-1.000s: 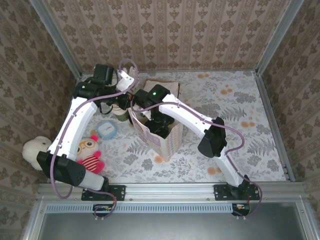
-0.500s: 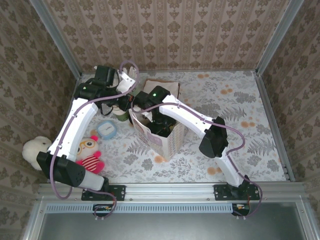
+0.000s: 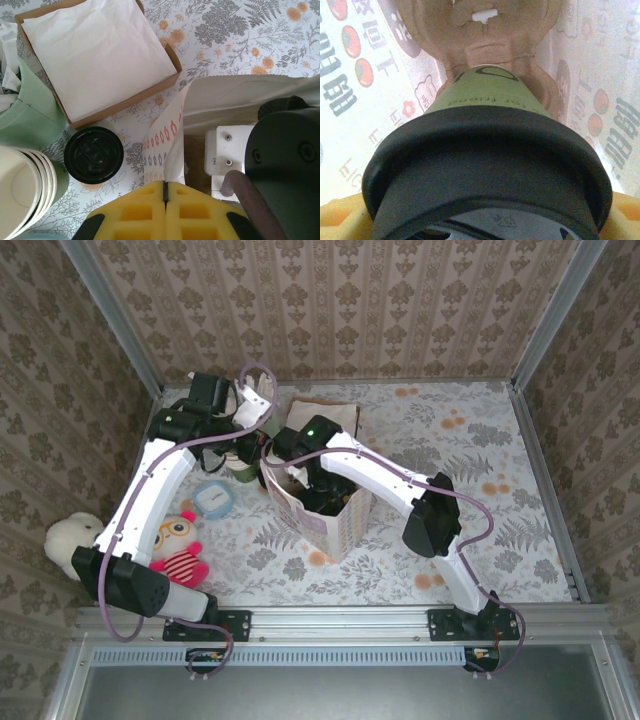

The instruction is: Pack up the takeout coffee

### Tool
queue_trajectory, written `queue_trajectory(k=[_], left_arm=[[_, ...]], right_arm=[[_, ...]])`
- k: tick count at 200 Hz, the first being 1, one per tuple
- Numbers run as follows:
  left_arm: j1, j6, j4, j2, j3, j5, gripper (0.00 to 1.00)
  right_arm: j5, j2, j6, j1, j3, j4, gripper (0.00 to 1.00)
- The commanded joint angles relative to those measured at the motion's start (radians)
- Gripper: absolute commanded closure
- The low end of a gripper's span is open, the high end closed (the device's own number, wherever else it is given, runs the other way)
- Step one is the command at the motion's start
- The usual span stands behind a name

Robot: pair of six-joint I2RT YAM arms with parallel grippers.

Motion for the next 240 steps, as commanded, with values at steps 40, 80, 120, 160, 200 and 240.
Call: queue_trajectory(k=[40, 80, 120, 160, 200, 240], left_arm=[[-0.014, -0.003, 0.030, -0.029, -0.028, -0.008, 1.00], [-0.024, 0.000, 0.053, -0.035, -0.051, -0.053, 1.00], [-0.032, -0.003, 0.072, -0.045, -0.063, -0.044, 1.00], [-0.035, -0.002, 0.075, -0.052, -0.061, -0.018, 1.00], [-0.037, -0.004, 0.080, -0.048, -0.064, 0.007, 1.00], [-0.037, -0.004, 0.076, -0.048, -0.061, -0.005, 1.00]], right_arm=[[0.030, -0.054, -0.002, -0.004, -0.026, -0.025, 0.47], [0.028, -0.082, -0.011, -0.014, -0.063, -0.018, 0.47], [0.019, -0.076, -0.023, -0.014, -0.072, -0.020, 0.47], [0.020, -0.088, -0.016, -0.014, -0.130, 0.009, 0.47], [0.046, -0.090, -0.005, -0.014, -0.162, 0.032, 0.47], [0.039, -0.079, -0.009, -0.014, -0.172, 0.030, 0.47]])
